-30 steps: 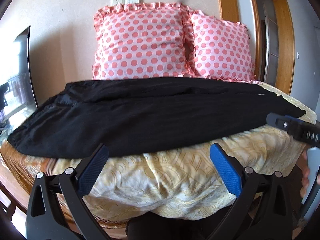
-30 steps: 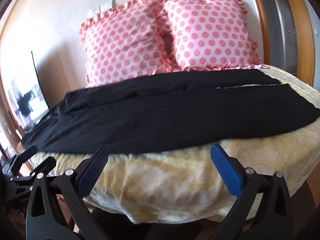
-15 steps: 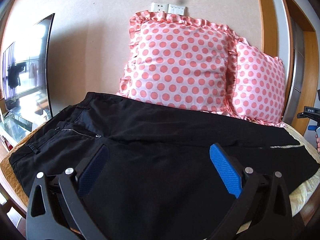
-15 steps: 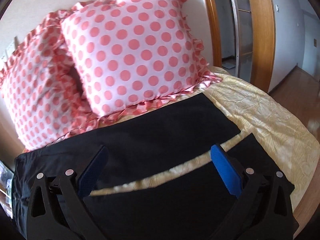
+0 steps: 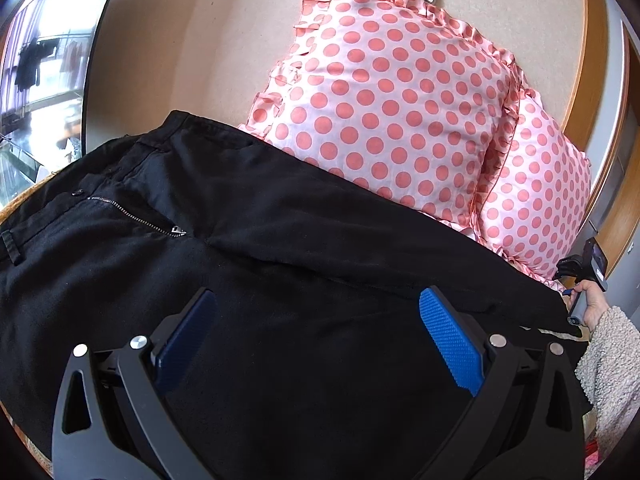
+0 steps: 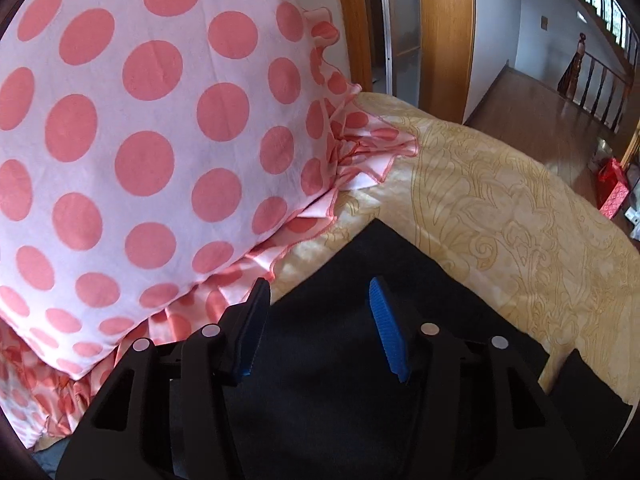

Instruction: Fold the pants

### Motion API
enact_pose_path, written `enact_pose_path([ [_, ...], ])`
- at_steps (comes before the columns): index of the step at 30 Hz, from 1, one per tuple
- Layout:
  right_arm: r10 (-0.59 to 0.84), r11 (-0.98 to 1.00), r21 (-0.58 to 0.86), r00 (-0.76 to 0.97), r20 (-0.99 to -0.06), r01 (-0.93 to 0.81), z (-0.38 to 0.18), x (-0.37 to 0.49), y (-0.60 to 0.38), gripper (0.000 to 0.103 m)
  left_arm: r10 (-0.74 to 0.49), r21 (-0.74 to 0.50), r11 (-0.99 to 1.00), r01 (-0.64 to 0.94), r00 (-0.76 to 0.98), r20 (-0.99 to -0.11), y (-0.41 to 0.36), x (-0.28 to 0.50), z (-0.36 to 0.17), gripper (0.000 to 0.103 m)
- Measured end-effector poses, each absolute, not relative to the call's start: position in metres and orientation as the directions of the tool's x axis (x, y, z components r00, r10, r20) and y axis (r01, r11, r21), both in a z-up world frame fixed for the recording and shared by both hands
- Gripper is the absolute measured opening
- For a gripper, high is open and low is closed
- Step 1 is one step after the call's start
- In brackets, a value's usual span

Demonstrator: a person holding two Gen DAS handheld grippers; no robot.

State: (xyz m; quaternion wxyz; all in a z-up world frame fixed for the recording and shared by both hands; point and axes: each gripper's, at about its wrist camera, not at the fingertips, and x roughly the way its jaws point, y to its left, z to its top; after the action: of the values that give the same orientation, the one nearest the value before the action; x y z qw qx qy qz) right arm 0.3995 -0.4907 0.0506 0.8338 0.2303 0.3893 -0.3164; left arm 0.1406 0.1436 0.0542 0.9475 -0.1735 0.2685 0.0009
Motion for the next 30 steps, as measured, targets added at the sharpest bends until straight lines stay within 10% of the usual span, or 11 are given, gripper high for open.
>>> enact_pose_path([
  [12, -0.46, 0.65, -0.026, 0.365, -0.809, 0.76, 0.023, 0.426, -0.489, 0.054, -0.132, -0.374, 0.922, -0.104, 0.822, -0.554, 0.148, 0.15, 0.046, 0.101],
  [16, -0.486, 0.649, -0.055, 0.358, -0.798, 0.758, 0.024, 0.42, -0.488, 0.016, -0.131, -0.381, 0.918, -0.112, 0.82, -0.557, 0.149, 0.15, 0.046, 0.101],
  [30, -0.219, 0.693, 0.426, 0.733, -0.644, 0.581, 0.063, 0.303, -0.516, 0.003, -0.16, -0.487, 0.861, -0.146, 0.832, -0.532, 0.167, 0.146, 0.039, 0.101],
])
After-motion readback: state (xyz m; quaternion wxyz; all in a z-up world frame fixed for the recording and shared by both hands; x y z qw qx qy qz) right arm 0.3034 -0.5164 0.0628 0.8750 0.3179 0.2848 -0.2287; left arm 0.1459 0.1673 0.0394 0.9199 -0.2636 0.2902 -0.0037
